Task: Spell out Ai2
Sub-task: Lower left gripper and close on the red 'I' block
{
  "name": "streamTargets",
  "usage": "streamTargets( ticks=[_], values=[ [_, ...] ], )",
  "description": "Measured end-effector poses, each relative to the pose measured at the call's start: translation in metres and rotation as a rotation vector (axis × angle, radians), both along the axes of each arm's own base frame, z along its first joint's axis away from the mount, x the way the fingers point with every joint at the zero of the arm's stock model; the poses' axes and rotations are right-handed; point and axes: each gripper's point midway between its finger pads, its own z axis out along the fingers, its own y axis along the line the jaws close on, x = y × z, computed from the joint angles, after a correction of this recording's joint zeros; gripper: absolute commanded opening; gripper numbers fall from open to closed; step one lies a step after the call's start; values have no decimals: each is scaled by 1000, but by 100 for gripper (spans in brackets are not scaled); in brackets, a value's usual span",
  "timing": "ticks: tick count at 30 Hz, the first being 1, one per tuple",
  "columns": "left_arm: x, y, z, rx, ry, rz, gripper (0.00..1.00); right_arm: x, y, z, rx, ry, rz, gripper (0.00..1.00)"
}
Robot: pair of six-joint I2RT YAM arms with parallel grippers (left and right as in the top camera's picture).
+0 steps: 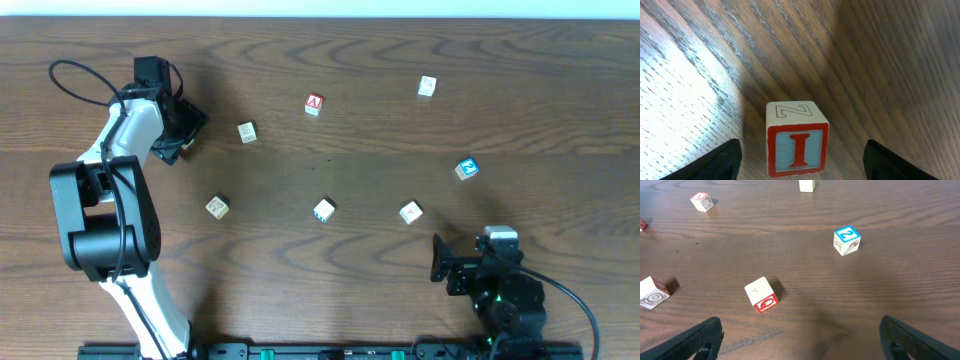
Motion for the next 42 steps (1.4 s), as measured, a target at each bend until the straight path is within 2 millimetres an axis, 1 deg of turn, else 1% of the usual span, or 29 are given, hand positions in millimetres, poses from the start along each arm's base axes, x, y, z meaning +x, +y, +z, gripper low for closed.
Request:
streamTargets(
  ticks=[6, 9, 14, 23, 36, 42],
  values=[
    [0, 1, 0, 4, 0, -3, 65, 0, 0, 0, 0, 0, 0, 99],
    [0, 1, 0, 6, 1, -7, 63, 0, 0, 0, 0, 0, 0, 99],
    [-1, 1, 0, 7, 3, -8, 56, 0, 0, 0, 0, 0, 0, 99],
    [-1, 1, 0, 10, 3, -8, 50, 0, 0, 0, 0, 0, 0, 99],
    [-2, 6, -1, 32, 10, -3, 50, 0, 0, 0, 0, 0, 0, 99],
    [-3, 10, -1, 33, 11, 3, 46, 0, 0, 0, 0, 0, 0, 99]
  ],
)
